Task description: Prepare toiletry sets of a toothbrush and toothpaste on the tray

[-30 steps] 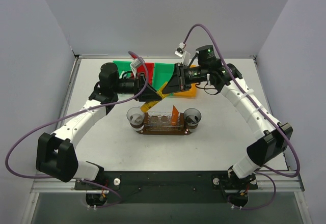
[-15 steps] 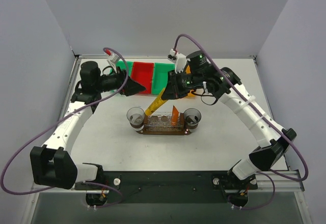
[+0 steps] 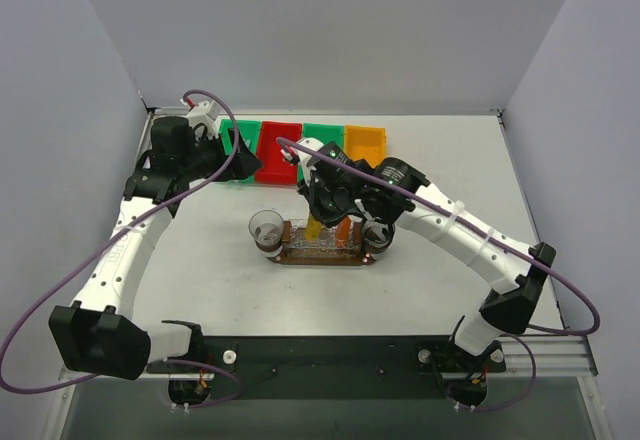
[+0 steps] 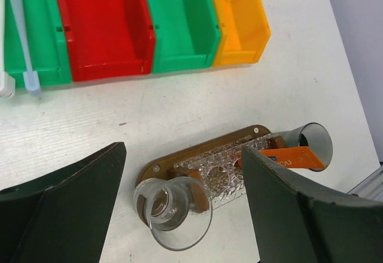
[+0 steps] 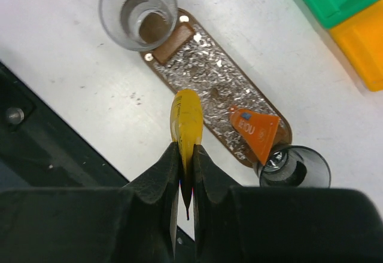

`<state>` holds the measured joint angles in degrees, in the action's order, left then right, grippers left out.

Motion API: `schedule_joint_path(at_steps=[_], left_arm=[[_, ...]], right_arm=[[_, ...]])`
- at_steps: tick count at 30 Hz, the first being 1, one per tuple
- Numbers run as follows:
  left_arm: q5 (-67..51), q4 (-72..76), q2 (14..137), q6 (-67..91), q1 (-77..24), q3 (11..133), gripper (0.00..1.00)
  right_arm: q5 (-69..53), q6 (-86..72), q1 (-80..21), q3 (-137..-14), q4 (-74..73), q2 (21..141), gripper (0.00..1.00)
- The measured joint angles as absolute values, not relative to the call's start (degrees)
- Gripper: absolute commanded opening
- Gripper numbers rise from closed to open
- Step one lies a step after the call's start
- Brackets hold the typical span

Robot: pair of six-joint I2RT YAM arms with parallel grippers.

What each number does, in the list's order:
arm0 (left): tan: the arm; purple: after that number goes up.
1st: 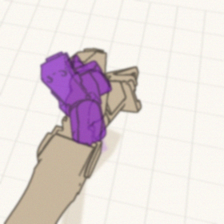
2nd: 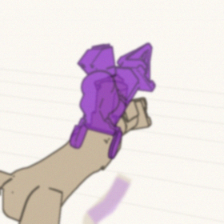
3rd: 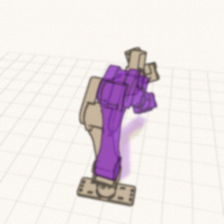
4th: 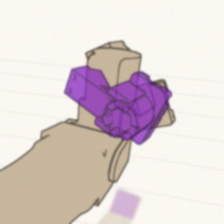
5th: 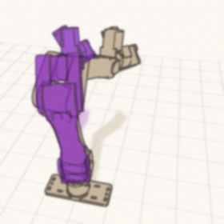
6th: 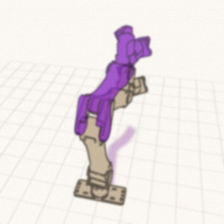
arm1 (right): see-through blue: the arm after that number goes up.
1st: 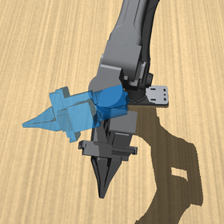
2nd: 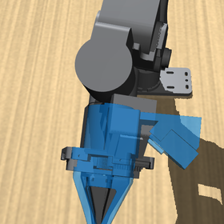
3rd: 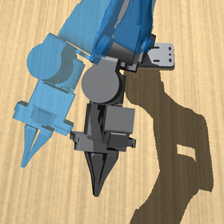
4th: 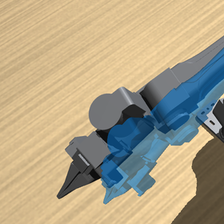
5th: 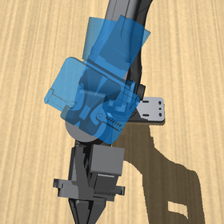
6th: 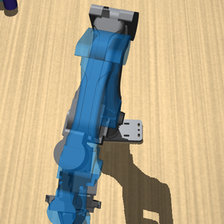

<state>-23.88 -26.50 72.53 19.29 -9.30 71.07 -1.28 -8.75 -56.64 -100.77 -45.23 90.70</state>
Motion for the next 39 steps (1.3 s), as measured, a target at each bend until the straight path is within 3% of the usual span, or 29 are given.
schedule_joint_path(at_steps=[9, 39], left_arm=[[-20.99, -29.39, 71.72, 19.33, -9.3, 70.61, 0.89], [-21.21, -29.39, 71.72, 21.39, -8.4, 69.56, 0.89]], right_arm=[[6.68, -7.81, -55.57, -97.97, -42.92, 92.66, 0.0], [4.08, -6.28, -54.13, -95.0, -40.99, 96.01, 0.0]])
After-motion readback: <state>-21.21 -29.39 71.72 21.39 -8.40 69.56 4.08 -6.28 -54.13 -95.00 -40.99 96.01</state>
